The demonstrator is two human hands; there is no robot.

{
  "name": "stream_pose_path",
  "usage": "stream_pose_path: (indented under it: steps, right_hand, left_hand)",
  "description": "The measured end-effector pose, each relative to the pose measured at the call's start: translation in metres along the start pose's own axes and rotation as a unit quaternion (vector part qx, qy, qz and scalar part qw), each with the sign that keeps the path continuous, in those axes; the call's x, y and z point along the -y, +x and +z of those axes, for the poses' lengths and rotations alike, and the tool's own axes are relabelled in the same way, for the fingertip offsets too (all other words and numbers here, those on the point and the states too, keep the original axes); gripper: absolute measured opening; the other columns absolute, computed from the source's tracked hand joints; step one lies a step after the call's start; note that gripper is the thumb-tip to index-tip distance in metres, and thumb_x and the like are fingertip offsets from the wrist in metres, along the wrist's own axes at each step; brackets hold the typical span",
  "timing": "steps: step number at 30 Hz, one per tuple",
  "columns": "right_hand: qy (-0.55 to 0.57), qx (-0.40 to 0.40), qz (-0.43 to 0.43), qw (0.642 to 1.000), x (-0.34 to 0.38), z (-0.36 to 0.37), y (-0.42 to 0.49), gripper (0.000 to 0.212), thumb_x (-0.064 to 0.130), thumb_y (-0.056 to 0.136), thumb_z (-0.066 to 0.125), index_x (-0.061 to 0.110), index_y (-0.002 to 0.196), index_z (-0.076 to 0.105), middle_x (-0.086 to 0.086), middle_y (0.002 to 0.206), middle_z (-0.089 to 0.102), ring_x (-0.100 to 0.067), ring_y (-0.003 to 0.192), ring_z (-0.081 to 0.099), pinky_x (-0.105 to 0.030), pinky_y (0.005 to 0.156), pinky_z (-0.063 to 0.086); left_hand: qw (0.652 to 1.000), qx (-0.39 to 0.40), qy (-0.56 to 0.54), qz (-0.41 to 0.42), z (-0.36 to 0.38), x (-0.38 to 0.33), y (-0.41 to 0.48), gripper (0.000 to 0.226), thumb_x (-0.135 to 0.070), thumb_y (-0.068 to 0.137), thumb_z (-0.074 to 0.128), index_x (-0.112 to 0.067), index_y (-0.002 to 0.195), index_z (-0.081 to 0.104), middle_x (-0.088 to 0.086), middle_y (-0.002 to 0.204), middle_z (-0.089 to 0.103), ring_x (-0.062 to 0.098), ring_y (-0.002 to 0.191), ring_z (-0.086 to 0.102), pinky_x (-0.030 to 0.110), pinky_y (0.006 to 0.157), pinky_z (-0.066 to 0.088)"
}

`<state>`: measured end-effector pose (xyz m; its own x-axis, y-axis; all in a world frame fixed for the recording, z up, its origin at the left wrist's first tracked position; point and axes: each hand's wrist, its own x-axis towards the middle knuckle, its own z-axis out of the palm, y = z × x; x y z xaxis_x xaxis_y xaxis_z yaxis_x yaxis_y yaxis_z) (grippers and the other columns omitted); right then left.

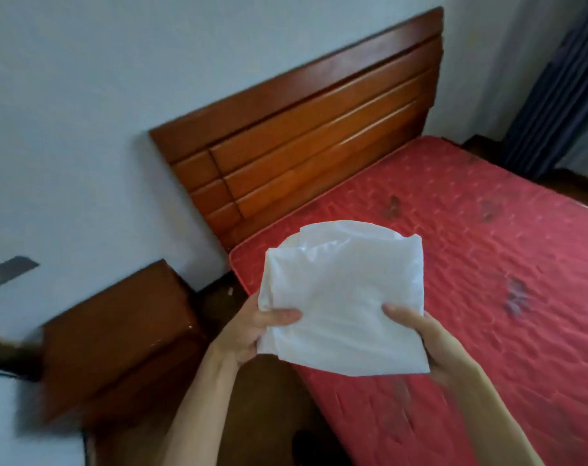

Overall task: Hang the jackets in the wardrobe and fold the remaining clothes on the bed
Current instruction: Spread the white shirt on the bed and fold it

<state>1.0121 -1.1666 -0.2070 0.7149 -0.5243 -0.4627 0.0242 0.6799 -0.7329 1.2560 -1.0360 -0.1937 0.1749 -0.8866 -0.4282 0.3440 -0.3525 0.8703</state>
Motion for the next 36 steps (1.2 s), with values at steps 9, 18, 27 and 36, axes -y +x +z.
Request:
stream_pose_path:
  steps: [9,18,27,36]
  right_hand:
    - [-0.227,0.106,-0.077,0.965,0.008,0.224,0.079,0.034,-0.003,0.084,0.064,0.01,0.115,0.065,-0.014,0.106,0.074,-0.032,0.092,0.073,-0.042,0.07,0.06]
    - [-0.226,0.151,-0.057,0.961,-0.121,0.465,0.158,0.031,0.0,0.089,0.062,0.016,0.115,0.065,-0.008,0.103,0.075,-0.03,0.096,0.072,-0.052,0.086,0.058]
    - [-0.249,0.182,-0.061,0.949,-0.198,0.589,0.196,0.023,0.005,0.09,0.064,0.018,0.108,0.064,-0.004,0.1,0.075,-0.029,0.096,0.071,-0.055,0.087,0.057]
    - [-0.23,0.268,0.022,0.935,-0.211,0.674,0.291,0.034,0.001,0.088,0.064,0.01,0.12,0.062,-0.009,0.11,0.074,-0.027,0.097,0.072,-0.04,0.073,0.061]
  left_hand:
    - [0.953,-0.281,-0.101,0.049,-0.163,-0.002,-0.122,0.044,-0.042,0.093,0.061,-0.013,0.127,0.063,0.004,0.123,0.071,0.022,0.112,0.068,0.045,0.102,0.05]
    - [0.789,-0.54,-0.251,-0.152,-0.305,0.024,-0.21,0.117,-0.08,0.066,0.065,-0.018,0.154,0.021,0.019,0.156,0.028,0.042,0.138,0.038,0.056,0.108,0.039]
    - [0.689,-0.422,-0.544,0.225,-0.432,-0.005,-0.248,0.032,0.002,0.093,0.061,-0.005,0.124,0.062,0.013,0.091,0.077,0.03,0.096,0.068,0.041,0.076,0.061]
    - [0.612,-0.55,-0.537,0.183,-0.596,-0.014,-0.272,0.055,-0.022,0.076,0.084,-0.003,0.123,0.061,0.018,0.115,0.07,0.033,0.103,0.069,0.044,0.07,0.063]
